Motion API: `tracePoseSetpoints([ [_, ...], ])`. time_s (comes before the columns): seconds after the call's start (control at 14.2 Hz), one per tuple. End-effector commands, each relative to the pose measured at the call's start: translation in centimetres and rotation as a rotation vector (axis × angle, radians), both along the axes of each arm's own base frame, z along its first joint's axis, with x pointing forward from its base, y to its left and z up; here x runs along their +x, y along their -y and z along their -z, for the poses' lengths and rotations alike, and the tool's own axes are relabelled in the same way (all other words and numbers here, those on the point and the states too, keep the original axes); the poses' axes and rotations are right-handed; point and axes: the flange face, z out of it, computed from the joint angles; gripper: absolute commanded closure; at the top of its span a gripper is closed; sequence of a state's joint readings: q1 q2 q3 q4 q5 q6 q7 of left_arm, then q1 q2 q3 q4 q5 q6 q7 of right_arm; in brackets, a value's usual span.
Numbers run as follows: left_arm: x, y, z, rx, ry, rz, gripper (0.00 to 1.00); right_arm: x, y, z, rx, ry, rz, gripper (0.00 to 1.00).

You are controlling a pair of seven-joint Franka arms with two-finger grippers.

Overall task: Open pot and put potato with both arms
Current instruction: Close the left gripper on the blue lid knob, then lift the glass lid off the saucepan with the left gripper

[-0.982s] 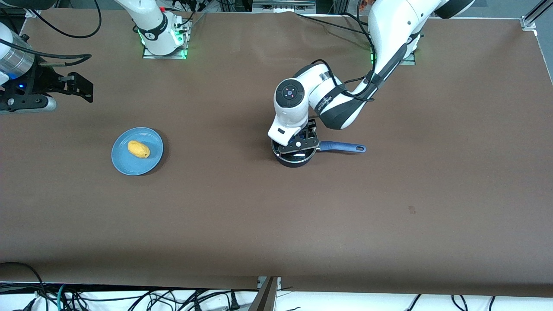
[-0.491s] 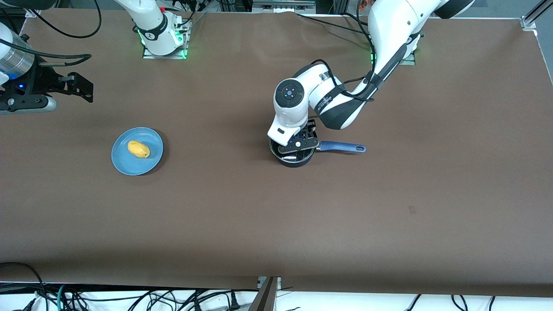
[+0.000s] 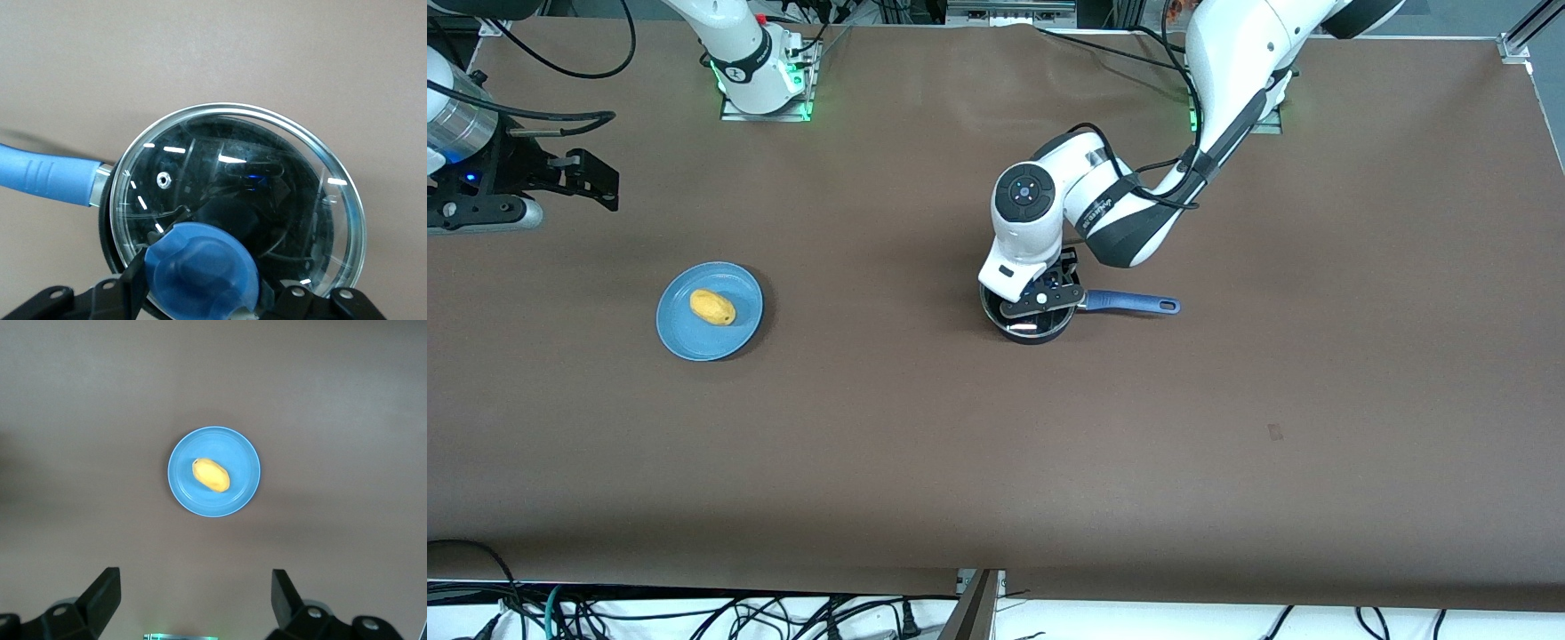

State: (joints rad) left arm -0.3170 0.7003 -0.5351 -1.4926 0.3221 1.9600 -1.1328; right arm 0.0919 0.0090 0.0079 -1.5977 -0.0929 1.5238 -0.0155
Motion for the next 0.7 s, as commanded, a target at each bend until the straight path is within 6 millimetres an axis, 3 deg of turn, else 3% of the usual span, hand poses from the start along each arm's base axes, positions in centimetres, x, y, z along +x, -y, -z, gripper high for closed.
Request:
tracePoseSetpoints([
  [0.0,0.3,-0.7,-1.9,0.052,0.026,0.008,0.45,0.2,-0.1,-0.3,0.013,-0.004,0.007,0.0],
  [0.35,0.9,-2.2,-5.2,0.141,-0.04,0.051,0.44,0.1,0.0,-0.4,0.013,-0.002,0.008,0.0],
  [0.63,2.3,-5.3,-6.4,0.183,-0.093,0.081,0.43,0.1,0.0,-0.4,0.013,-0.003,0.007,0.0],
])
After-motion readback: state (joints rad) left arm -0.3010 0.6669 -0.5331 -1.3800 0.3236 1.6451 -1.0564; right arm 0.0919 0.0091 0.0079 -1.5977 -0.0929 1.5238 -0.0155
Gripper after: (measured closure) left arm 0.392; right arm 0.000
